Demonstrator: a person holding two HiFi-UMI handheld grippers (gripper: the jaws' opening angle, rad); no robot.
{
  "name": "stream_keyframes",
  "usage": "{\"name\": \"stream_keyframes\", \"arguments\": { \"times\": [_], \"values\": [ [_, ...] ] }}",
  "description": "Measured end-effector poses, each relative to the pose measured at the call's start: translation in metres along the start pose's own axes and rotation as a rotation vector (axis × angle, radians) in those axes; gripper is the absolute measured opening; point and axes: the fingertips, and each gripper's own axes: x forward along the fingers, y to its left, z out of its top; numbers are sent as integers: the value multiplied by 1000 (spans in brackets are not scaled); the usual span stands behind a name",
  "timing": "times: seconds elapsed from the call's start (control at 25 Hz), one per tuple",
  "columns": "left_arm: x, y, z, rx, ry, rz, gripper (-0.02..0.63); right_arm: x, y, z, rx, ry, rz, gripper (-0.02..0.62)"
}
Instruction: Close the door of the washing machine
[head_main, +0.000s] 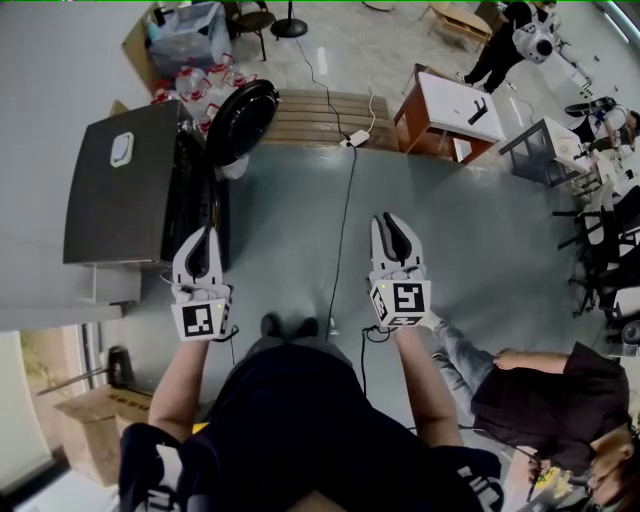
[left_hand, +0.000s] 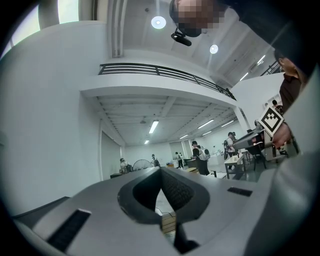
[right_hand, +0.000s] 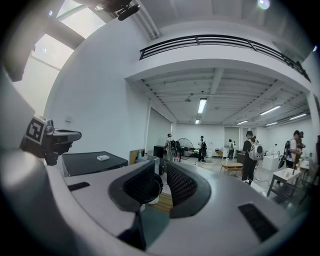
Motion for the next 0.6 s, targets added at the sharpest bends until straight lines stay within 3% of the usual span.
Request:
{"name": "stream_keyframes", "arguments": {
  "times": [0.08,0.16,0.4,0.6],
  "values": [
    [-2,-1,-2,0,5,-1,23,-1,0,-3,-1,4,9,124],
    [-3,-3,-3,0,5,-3,23,1,-1,-5,-5,9,22,199],
    [-2,-6,-4,7,9,-9,23,3,-4,-6,-4,23,43,250],
    [-1,-8,0,6,2,-9,23,4,-2,-8,1,27,89,339]
  ]
}}
